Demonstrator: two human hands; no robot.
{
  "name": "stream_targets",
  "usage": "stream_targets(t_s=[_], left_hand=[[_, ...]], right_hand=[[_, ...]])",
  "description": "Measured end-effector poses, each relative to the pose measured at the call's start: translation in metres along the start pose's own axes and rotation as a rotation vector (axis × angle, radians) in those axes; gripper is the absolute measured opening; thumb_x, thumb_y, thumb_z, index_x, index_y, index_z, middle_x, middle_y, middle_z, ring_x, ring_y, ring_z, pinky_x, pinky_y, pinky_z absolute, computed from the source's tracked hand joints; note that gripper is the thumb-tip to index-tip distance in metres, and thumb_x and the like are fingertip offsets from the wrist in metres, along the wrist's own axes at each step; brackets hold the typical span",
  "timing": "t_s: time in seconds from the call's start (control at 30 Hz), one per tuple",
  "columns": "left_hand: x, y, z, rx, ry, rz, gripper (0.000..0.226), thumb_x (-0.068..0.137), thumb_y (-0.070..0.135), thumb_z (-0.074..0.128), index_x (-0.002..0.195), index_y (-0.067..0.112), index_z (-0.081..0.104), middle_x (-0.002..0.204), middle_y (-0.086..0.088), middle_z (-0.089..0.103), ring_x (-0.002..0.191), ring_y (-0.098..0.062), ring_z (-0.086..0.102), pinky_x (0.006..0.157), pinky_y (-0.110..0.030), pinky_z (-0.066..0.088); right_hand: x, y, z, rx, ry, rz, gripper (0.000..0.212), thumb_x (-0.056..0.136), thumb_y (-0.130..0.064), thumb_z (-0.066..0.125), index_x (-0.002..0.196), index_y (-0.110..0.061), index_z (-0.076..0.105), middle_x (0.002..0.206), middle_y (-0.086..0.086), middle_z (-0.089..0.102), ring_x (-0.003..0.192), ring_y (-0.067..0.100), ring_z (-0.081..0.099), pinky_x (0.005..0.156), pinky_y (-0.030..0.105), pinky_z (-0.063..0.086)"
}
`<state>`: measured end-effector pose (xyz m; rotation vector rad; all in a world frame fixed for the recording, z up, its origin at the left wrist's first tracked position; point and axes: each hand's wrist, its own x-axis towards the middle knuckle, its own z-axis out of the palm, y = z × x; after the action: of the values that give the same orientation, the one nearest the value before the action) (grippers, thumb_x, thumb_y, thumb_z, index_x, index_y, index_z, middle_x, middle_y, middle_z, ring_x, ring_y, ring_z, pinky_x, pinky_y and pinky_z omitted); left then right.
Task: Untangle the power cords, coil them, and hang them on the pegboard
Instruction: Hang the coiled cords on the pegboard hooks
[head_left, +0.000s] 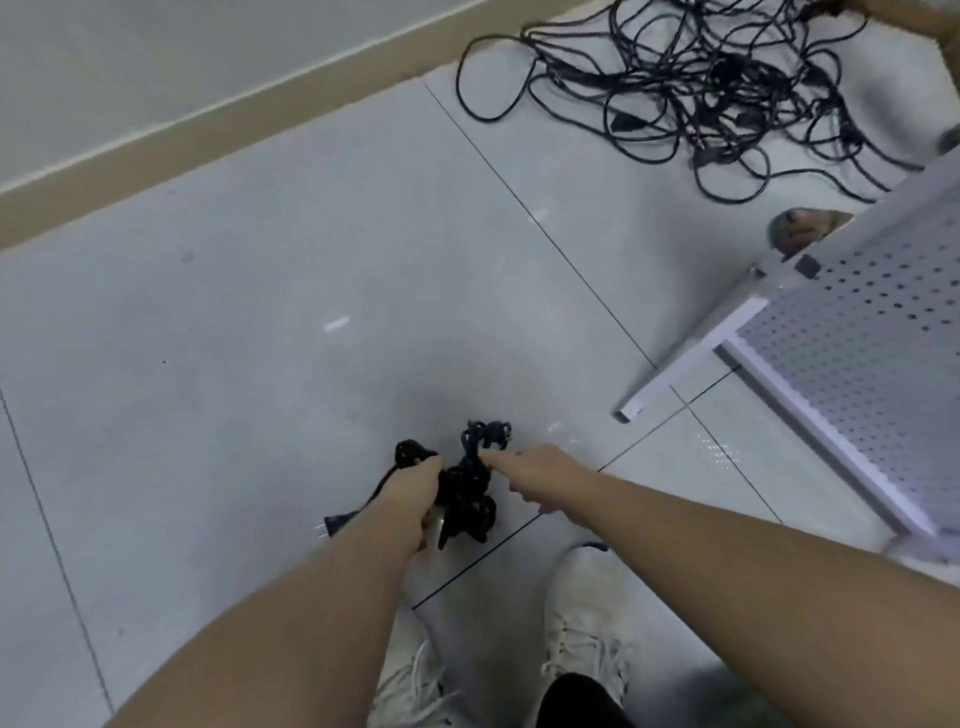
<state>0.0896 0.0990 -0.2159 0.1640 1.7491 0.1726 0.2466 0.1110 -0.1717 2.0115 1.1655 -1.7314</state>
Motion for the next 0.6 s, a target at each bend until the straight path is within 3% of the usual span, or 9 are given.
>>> stream_targets(t_s=[0.03, 0.1, 0.13, 0.23, 0.3, 0.4, 0.5, 0.6], left_hand=[[0.010, -0.003, 0.005, -0.122, -0.031, -0.035, 0.063, 0.085, 0.053, 0.073, 0.123, 0.005, 0.058, 0.124, -0.018, 0.064, 0.110, -0.034, 0.063, 0.101, -0.046, 0.051], [0.018, -0.007, 0.012, -0.311, -0.042, -0.058, 0.037, 0.096, 0.036, 0.069, 0.116, 0.005, 0.059, 0.118, -0.021, 0.066, 0.111, -0.041, 0.065, 0.101, -0.057, 0.052], [0.022, -0.009, 0.015, -0.354, -0.009, -0.063, 0.028, 0.100, 0.027, 0.066, 0.115, 0.003, 0.061, 0.116, -0.022, 0.067, 0.109, -0.043, 0.066, 0.099, -0.058, 0.053], [0.021, -0.019, 0.019, -0.351, 0.006, -0.015, 0.033, 0.102, 0.024, 0.062, 0.125, 0.001, 0.062, 0.115, -0.022, 0.069, 0.099, -0.038, 0.068, 0.086, -0.048, 0.058], [0.015, -0.023, 0.022, -0.313, 0.057, 0.075, 0.028, 0.101, 0.025, 0.064, 0.121, 0.007, 0.060, 0.110, -0.015, 0.071, 0.093, -0.032, 0.069, 0.078, -0.044, 0.059], [-0.007, -0.019, 0.034, -0.312, 0.071, 0.259, 0.025, 0.095, 0.021, 0.069, 0.118, 0.014, 0.061, 0.103, -0.011, 0.073, 0.093, -0.029, 0.072, 0.086, -0.047, 0.061], [-0.041, -0.001, 0.045, -0.248, 0.081, 0.479, 0.019, 0.088, 0.018, 0.073, 0.103, 0.017, 0.061, 0.088, -0.006, 0.067, 0.077, -0.021, 0.067, 0.069, -0.032, 0.055], [-0.087, 0.017, 0.054, -0.071, 0.097, 0.706, 0.020, 0.084, 0.023, 0.074, 0.097, 0.023, 0.059, 0.100, -0.001, 0.062, 0.068, -0.009, 0.064, 0.055, -0.019, 0.048]], right_hand=[[0.010, -0.003, 0.004, 0.062, -0.007, 0.024, 0.079, 0.094, -0.071, 0.048, 0.145, -0.010, 0.050, 0.140, 0.012, 0.057, 0.122, 0.028, 0.058, 0.096, 0.034, 0.051], [0.028, -0.004, 0.012, 0.166, -0.042, 0.054, 0.083, 0.086, -0.075, 0.056, 0.141, -0.013, 0.053, 0.134, 0.010, 0.058, 0.119, 0.027, 0.056, 0.089, 0.033, 0.047], [0.033, -0.004, 0.015, 0.211, -0.055, 0.052, 0.079, 0.084, -0.074, 0.061, 0.136, -0.014, 0.055, 0.126, 0.008, 0.058, 0.114, 0.025, 0.057, 0.087, 0.033, 0.048], [0.038, -0.002, 0.018, 0.354, -0.059, -0.014, 0.059, 0.084, -0.057, 0.075, 0.123, -0.014, 0.063, 0.114, 0.002, 0.063, 0.094, 0.013, 0.061, 0.073, 0.023, 0.050], [0.034, -0.001, 0.017, 0.407, -0.020, -0.068, 0.044, 0.085, -0.044, 0.079, 0.114, -0.013, 0.069, 0.109, 0.003, 0.071, 0.091, 0.011, 0.065, 0.072, 0.022, 0.052], [0.017, 0.006, 0.006, 0.521, 0.067, -0.172, 0.044, 0.082, -0.043, 0.081, 0.116, -0.017, 0.068, 0.106, 0.004, 0.074, 0.093, 0.016, 0.071, 0.078, 0.029, 0.058], [-0.015, 0.014, -0.018, 0.577, 0.122, -0.251, 0.037, 0.087, -0.046, 0.075, 0.114, -0.021, 0.068, 0.105, 0.000, 0.075, 0.090, 0.013, 0.072, 0.071, 0.026, 0.056], [-0.057, 0.028, -0.044, 0.632, 0.195, -0.294, 0.036, 0.091, -0.042, 0.068, 0.114, -0.015, 0.066, 0.105, 0.008, 0.074, 0.088, 0.014, 0.069, 0.076, 0.028, 0.052]])
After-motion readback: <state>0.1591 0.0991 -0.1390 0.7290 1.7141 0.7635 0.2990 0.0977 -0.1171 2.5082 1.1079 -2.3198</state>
